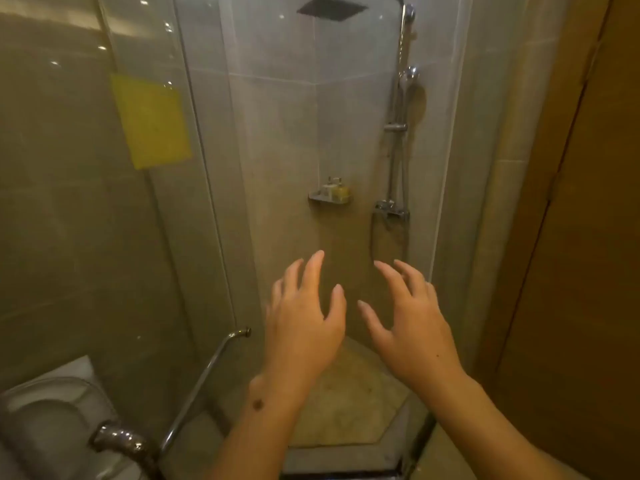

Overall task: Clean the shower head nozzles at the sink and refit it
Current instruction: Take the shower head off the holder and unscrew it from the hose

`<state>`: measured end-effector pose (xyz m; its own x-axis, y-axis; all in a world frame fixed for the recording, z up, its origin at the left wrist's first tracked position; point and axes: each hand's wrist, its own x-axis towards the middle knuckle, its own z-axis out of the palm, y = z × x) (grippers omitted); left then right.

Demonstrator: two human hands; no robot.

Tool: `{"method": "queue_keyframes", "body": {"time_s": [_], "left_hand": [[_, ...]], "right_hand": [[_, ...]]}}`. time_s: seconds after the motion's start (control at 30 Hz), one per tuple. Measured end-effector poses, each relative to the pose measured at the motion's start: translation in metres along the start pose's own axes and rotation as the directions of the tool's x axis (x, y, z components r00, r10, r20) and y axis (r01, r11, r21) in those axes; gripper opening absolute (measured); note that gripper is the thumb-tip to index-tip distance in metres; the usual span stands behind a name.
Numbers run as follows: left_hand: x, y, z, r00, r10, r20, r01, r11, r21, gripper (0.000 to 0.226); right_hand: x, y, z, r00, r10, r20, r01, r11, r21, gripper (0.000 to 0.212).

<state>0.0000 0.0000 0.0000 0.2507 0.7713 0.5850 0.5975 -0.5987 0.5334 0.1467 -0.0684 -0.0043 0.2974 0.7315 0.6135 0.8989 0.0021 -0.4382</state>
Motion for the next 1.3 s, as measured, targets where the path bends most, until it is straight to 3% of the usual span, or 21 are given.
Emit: {"method": "queue_keyframes", "body": {"time_s": [0.33, 0.43, 0.5, 0.67, 1.0, 1.17, 1.3], "left_hand": [[0.038, -0.061, 0.107, 0.986, -0.075, 0.149, 0.070, 0.997, 0.039, 0.053], [0.069, -0.076, 0.147, 0.968, -0.090, 0.235, 0.089, 0.996, 0.016, 0.053], [0.082, -0.095, 0.176, 0.939, -0.123, 0.321, 0.133, 0.991, -0.008, 0.052], [0.076, -0.148, 0.236, 0.815, -0.263, 0.516, 0.234, 0.964, 0.123, 0.057], [0.142, -0.150, 0.345, 0.810, -0.459, 0.366, 0.450, 0.886, 0.114, 0.056], [0.198, -0.172, 0.392, 0.817, -0.438, 0.374, 0.389, 0.899, 0.202, 0.061], [0.272, -0.195, 0.429, 0.842, -0.409, 0.351, 0.322, 0.904, 0.281, 0.064]], "right_hand": [[0.041, 0.089, 0.087, 0.995, 0.055, 0.084, -0.057, 0.998, 0.011, 0.062], [0.065, 0.129, 0.119, 0.980, 0.102, 0.173, -0.115, 0.991, 0.070, 0.060], [0.071, 0.160, 0.141, 0.951, 0.166, 0.261, -0.205, 0.971, 0.127, 0.060], [0.060, 0.224, 0.192, 0.844, 0.267, 0.465, -0.355, 0.928, 0.113, 0.062], [0.145, 0.280, 0.277, 0.802, 0.302, 0.515, -0.431, 0.890, 0.148, 0.061], [0.202, 0.307, 0.322, 0.804, 0.338, 0.490, -0.465, 0.870, 0.165, 0.066], [0.269, 0.331, 0.358, 0.843, 0.372, 0.389, -0.451, 0.882, 0.135, 0.067]]}}
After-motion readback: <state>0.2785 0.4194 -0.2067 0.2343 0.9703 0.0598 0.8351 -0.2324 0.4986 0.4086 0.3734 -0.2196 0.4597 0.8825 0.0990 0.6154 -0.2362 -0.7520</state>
